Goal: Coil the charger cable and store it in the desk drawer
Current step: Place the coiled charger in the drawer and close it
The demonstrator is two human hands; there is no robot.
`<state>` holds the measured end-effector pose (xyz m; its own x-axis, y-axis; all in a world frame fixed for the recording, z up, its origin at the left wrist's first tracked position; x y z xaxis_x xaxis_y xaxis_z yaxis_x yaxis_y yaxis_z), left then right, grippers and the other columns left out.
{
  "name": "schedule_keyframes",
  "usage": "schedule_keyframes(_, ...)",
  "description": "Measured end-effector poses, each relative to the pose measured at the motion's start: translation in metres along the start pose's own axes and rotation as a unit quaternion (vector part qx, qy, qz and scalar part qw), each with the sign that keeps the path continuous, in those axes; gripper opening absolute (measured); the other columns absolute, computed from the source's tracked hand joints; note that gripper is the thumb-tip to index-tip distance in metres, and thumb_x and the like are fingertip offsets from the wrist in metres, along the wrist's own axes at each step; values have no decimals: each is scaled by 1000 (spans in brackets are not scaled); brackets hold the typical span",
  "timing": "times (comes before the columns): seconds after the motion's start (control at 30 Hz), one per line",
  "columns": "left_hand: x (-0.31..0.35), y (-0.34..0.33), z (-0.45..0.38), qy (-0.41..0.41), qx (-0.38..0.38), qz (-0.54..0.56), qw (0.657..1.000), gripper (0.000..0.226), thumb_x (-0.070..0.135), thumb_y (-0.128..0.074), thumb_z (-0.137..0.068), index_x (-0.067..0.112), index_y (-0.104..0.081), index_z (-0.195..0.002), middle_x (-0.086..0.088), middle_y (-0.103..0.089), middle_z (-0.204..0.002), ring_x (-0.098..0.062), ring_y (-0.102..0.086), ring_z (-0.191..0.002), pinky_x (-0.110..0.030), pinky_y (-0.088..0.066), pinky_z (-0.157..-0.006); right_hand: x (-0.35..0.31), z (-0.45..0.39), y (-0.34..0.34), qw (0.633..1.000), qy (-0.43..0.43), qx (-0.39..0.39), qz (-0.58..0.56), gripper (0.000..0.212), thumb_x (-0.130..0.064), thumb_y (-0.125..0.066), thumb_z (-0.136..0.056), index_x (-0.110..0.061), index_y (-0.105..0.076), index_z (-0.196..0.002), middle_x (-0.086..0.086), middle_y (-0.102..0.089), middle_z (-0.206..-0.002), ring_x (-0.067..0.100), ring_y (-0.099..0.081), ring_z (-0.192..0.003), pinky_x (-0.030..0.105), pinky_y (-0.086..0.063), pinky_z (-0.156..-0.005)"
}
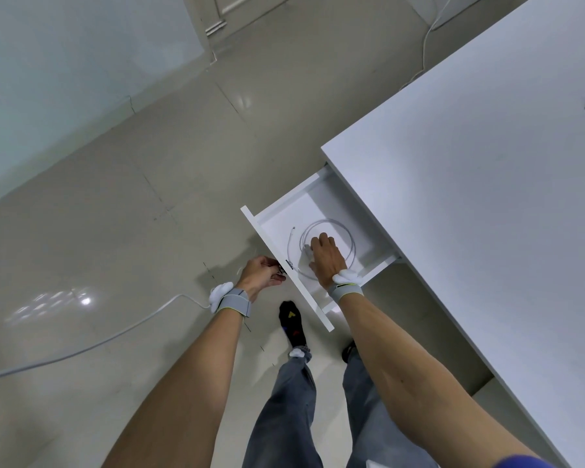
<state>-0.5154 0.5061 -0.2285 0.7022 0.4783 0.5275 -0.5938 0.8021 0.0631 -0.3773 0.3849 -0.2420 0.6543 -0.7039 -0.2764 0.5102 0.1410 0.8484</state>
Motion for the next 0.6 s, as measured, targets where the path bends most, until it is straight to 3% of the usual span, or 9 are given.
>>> schedule_keyframes(0.1, 0, 0, 1, -1, 1, 3, 1000, 10, -7, -54, -94, 3, -58, -94, -18, -67, -86, -16, -68, -56, -24, -60, -59, 1, 1, -3, 999, -6, 12, -29, 36, 6, -76, -72, 1, -59, -103, 22, -52, -112, 38, -53, -92, 38, -42, -61)
schedule_keyframes(0.3, -1, -1, 2, -9, 7, -6, 1000, 10, -6, -52, -96, -2, -57, -104, -18, -67, -87, -24, -67, -69, -25, -59, -63, 4, 5, -5, 1000, 1, 9, 0, 40, -3, -83, -67, 1, -62, -101, 21, -57, -105, 40, -55, -88, 36, -36, -58)
schedule_keyframes(0.5, -3, -3, 2, -16, 54, -33, 998, 12, -5, -54, -94, 5, -59, -90, -23, -69, -92, -29, -70, -71, -41, -61, -81, 7, 13, 2, 999, -12, -6, -30, 48, -7, -82, -77, 1, -57, -117, 21, -52, -120, 39, -53, -101, 41, -43, -68)
schedule_keyframes(0.6, -2, -3, 6, -20, 86, -41, 995, 11, -5, -57, -92, 5, -60, -91, -21, -70, -91, -30, -70, -72, -38, -62, -76, 9, 17, 10, 998, -10, -11, -57, 49, -14, -79, -84, -2, -54, -124, 20, -49, -126, 39, -53, -107, 45, -50, -78)
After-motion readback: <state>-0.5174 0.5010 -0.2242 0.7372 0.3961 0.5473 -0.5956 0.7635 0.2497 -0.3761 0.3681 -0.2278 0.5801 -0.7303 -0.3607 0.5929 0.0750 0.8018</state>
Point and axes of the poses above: each hand's wrist, its own z-axis away from the middle knuckle, its own y-axis out of the back of the hand, x = y × z, the point moved 5 cm from there along -z, towards the middle knuckle
